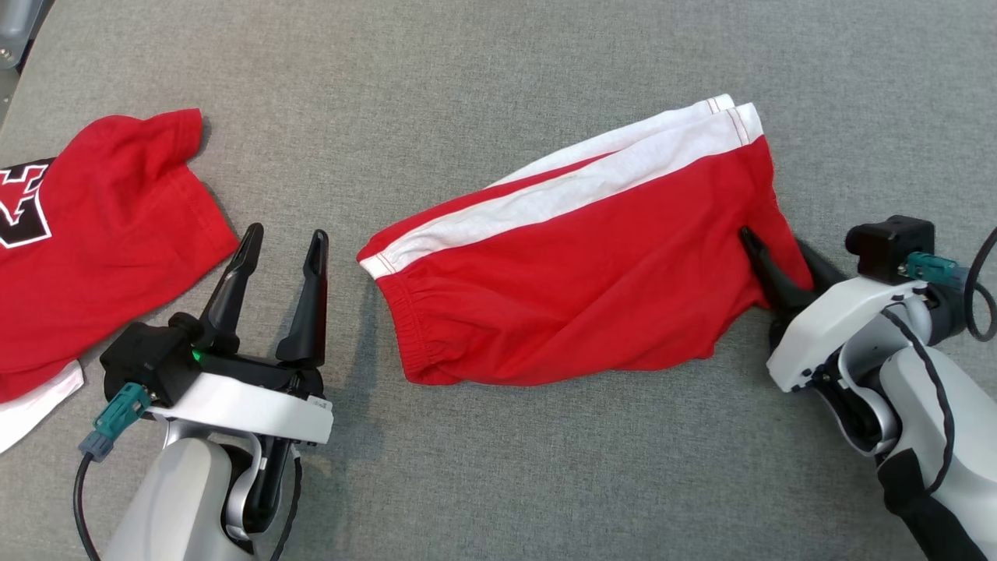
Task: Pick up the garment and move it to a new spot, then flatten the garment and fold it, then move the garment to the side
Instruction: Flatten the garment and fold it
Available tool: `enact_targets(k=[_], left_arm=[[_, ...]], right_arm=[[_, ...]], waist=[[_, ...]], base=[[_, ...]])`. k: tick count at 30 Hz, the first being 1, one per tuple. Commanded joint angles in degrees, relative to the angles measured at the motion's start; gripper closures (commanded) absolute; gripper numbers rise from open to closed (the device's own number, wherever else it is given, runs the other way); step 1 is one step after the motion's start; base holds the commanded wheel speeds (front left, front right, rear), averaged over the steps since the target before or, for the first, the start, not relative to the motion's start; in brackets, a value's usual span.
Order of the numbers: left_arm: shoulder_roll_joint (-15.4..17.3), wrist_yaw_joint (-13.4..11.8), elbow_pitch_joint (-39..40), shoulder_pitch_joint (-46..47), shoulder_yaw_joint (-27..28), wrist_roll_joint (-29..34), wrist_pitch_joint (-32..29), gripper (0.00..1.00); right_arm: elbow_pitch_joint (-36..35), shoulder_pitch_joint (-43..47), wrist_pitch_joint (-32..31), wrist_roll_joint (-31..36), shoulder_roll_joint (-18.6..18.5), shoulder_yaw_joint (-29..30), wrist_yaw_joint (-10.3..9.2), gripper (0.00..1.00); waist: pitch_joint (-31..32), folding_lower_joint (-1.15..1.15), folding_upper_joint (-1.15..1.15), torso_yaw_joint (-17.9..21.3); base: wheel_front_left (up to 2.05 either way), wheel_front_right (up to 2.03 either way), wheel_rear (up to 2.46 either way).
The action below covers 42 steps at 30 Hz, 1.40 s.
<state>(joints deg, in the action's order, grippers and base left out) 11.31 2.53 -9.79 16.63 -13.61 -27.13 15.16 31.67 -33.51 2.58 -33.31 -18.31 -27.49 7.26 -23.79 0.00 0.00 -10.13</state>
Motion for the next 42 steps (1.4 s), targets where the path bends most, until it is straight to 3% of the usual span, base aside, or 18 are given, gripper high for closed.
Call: enact_targets(k=[1, 7, 15, 26, 34, 42], left_arm=[[-0.1, 0.2, -0.1, 0.3, 0.3, 0.4, 0.0, 0.00], [0.1, 0.2, -0.1, -0.6, 0.9, 0.8, 0.0, 0.00], [0.5, -0.6, 0.3, -2.0, 1.5, 0.8, 0.0, 0.00], [1.3, -1.3, 1.6, -4.5, 1.0, -0.1, -1.4, 0.00], [1.9, -1.6, 2.0, -4.9, 0.8, -0.1, -1.9, 0.00], [1.8, -2.2, 2.7, -5.5, 0.3, -0.5, -2.6, 0.00]], right_arm=[[1.4, 3.3, -1.9, -0.7, 0.8, -2.0, 0.42, 1.00], [-1.5, 3.9, 1.9, -3.0, -0.1, 0.3, 0.26, 1.00], [-3.2, 14.3, 6.4, -5.5, -0.7, 5.7, 0.22, 1.00], [-6.6, 26.4, 10.1, -6.6, 2.4, 15.1, 0.11, 1.00], [-7.9, 25.0, 9.9, -6.1, 4.3, 17.3, 0.11, 1.00], [-16.1, 20.8, 5.1, -2.7, 8.3, 18.0, 0.25, 1.00]], waist=[[0.2, 0.00, 0.00, 0.2], [1.2, 0.00, 0.00, 1.6], [3.6, 0.00, 0.00, 3.5], [5.9, 0.00, 0.00, 6.3], [7.0, 0.00, 0.00, 7.0], [9.0, 0.00, 0.00, 6.7]], base=[[0.00, 0.00, 0.00], [0.00, 0.00, 0.00], [0.00, 0.00, 0.00], [0.00, 0.00, 0.00], [0.00, 0.00, 0.00], [0.00, 0.00, 0.00]])
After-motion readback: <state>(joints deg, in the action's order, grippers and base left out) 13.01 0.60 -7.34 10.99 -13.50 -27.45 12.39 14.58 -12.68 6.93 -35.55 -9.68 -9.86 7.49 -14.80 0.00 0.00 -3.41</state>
